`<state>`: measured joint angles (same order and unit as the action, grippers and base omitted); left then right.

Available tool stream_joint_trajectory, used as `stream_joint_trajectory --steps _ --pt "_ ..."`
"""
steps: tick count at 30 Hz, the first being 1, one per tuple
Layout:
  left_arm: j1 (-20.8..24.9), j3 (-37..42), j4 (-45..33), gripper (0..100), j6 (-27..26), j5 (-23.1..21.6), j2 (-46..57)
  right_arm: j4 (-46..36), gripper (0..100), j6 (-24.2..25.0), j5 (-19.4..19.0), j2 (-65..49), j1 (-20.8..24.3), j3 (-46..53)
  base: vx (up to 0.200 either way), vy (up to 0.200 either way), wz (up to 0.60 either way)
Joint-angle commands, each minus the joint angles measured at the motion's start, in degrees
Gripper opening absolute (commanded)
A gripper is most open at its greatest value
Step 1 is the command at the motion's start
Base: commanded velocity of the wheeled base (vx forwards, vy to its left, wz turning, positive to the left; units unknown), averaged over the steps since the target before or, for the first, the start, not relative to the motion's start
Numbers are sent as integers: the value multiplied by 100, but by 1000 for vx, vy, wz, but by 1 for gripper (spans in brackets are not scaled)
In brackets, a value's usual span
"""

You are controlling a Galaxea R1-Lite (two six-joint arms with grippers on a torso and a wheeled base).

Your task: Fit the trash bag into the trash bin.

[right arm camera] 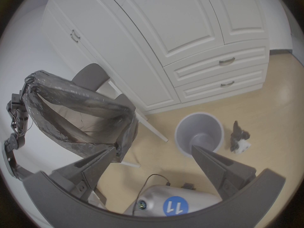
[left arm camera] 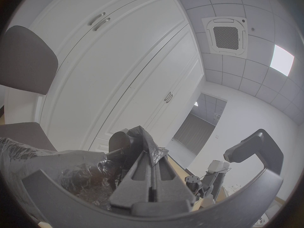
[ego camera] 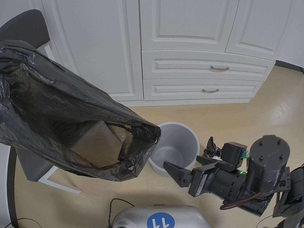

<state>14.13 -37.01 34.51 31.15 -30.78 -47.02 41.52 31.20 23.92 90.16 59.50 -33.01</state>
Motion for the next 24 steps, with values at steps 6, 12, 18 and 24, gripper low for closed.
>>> stream_joint_trajectory --steps 6,12,18,24 --pt "72 62 91 0 32 2 149 1165 100 844 -1 1162 149 -346 0 0 0" --pt "81 71 82 0 49 2 167 1578 100 888 -1 1293 141 -337 0 0 0" --pt "292 62 91 0 190 2 290 2035 100 1038 -19 1531 44 -346 0 0 0" --pt "459 62 91 0 208 2 325 3002 100 1222 -63 2014 53 -285 0 0 0"
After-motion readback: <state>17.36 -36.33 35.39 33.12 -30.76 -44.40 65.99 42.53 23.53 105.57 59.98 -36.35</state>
